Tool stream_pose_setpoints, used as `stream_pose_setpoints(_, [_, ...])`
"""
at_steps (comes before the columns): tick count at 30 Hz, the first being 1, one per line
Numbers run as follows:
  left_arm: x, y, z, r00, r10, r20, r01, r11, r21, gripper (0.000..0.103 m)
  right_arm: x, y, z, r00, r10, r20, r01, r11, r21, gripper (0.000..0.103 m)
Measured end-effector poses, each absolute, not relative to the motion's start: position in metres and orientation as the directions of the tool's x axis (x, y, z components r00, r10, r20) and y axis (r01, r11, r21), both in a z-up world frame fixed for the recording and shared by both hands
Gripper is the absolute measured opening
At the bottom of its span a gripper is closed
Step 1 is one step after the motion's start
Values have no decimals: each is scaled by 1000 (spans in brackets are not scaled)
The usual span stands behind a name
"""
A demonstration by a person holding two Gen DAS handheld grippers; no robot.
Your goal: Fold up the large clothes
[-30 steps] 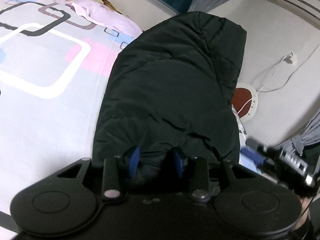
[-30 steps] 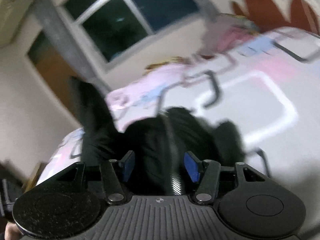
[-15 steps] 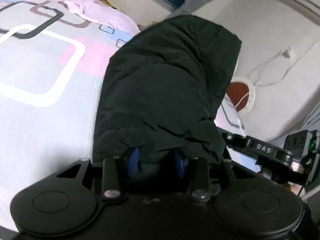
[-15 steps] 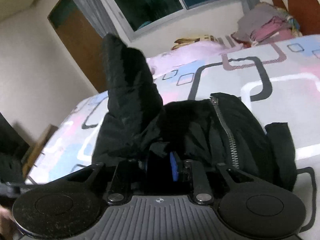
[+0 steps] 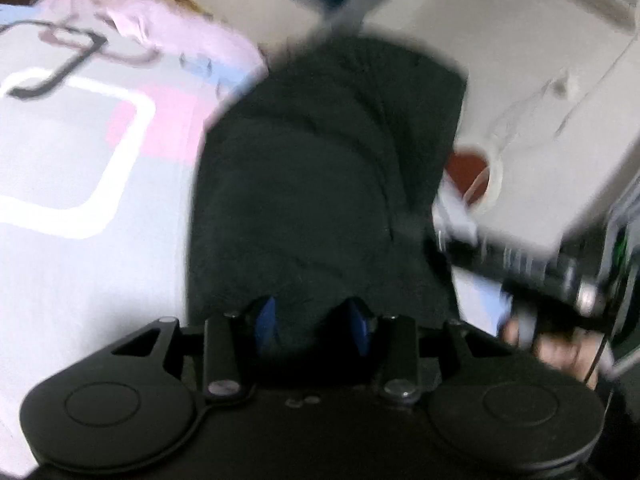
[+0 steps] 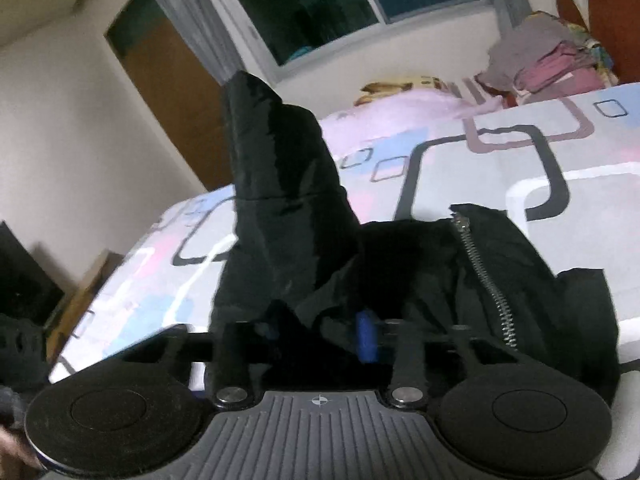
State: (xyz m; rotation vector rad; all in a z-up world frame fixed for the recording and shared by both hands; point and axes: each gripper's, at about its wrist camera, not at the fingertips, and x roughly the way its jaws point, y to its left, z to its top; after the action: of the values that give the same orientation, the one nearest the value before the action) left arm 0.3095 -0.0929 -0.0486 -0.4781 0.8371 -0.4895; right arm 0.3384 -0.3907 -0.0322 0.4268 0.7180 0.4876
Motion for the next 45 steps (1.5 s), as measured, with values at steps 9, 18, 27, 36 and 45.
stream_pose_setpoints(9, [371,-105,-65,573,-592,-567,185,767,-614,40,317,-419,-39,680,511,-526,-201,819,537,23])
stream_pose_setpoints(18, [371,-115,-57,567,-548,-615,199,815,-543,41,358,-421,2,727,482,-489,-231,843,486,69])
stream_pose_setpoints(27, [370,-144,-45,545,-534,-647,294,844,-449,40,345,-430,-23,724,417,-549,-147,871,469,25])
stream_pose_setpoints(36, [379,-222,-75,540,-381,-751,360,911,-203,42,324,-489,-138,751,448,-485,70,676,734,25])
stream_pose_setpoints(45, [379,-210,-62,520,-399,-755,364,903,-226,42,306,-487,-81,754,351,-556,11,838,546,39])
